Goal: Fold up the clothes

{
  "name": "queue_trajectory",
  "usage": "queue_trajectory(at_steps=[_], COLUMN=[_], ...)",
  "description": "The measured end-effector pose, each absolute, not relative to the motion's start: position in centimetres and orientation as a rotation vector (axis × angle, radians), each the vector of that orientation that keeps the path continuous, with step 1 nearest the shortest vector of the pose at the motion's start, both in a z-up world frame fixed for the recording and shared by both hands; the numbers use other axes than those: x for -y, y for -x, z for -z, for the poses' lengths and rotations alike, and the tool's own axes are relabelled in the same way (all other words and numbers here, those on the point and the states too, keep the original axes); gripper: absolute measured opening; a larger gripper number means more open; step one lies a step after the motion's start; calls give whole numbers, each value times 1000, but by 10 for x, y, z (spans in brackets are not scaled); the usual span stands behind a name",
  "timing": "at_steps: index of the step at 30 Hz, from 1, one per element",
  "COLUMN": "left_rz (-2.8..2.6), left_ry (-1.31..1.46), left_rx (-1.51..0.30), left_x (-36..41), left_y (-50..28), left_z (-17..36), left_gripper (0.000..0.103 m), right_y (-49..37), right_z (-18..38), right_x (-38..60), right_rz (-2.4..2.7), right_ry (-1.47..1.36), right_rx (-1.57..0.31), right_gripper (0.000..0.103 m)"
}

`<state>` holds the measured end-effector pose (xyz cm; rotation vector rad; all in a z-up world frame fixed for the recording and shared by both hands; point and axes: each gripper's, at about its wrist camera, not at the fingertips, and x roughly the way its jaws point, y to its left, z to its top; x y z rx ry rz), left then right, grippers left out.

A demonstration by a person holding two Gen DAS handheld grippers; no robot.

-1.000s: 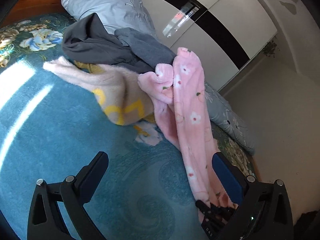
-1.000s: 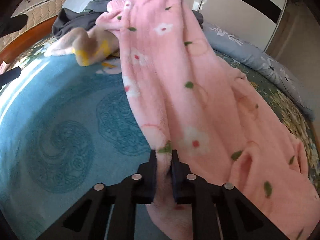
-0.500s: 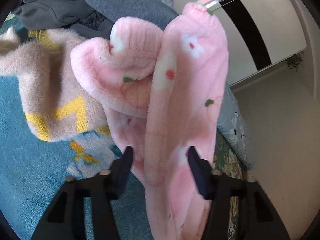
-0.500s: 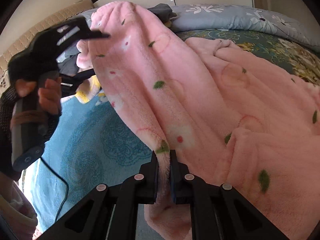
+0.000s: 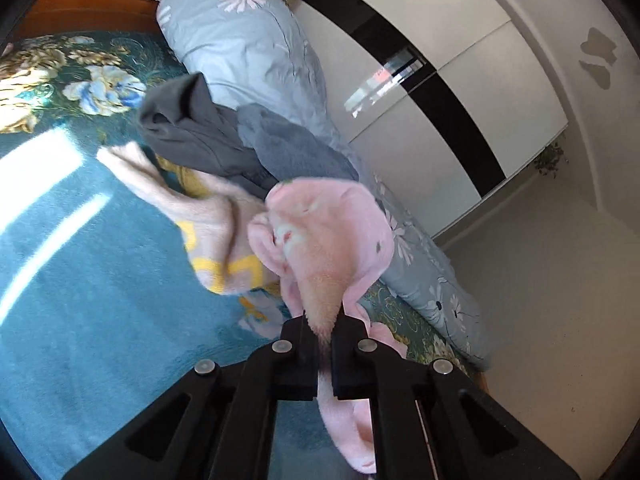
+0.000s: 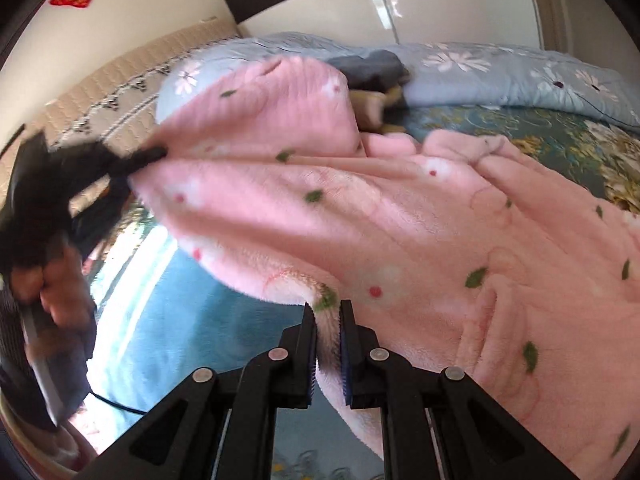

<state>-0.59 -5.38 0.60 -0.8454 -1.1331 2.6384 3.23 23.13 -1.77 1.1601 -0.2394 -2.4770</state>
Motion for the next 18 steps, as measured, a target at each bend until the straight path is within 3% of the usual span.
queue_trajectory(at_steps=[5,8,18], left_rz=[-2692,-2698,-2633], left_ry=[816,894,1293], left_rx=[1255,1235,878], left_x=[102,110,89], left_y=[-82,-114,-127], left_z=[17,36,113], left_gripper=[4,4,4], right_y=[-62,-72,-78], right_z=[11,19,24], right_x=[-208,-194,-199], right_rz=[2404,2371,2274], right_ry=[-1120,-1158,-1253], right_rx=[177,120,143], right_gripper=[11,11,19])
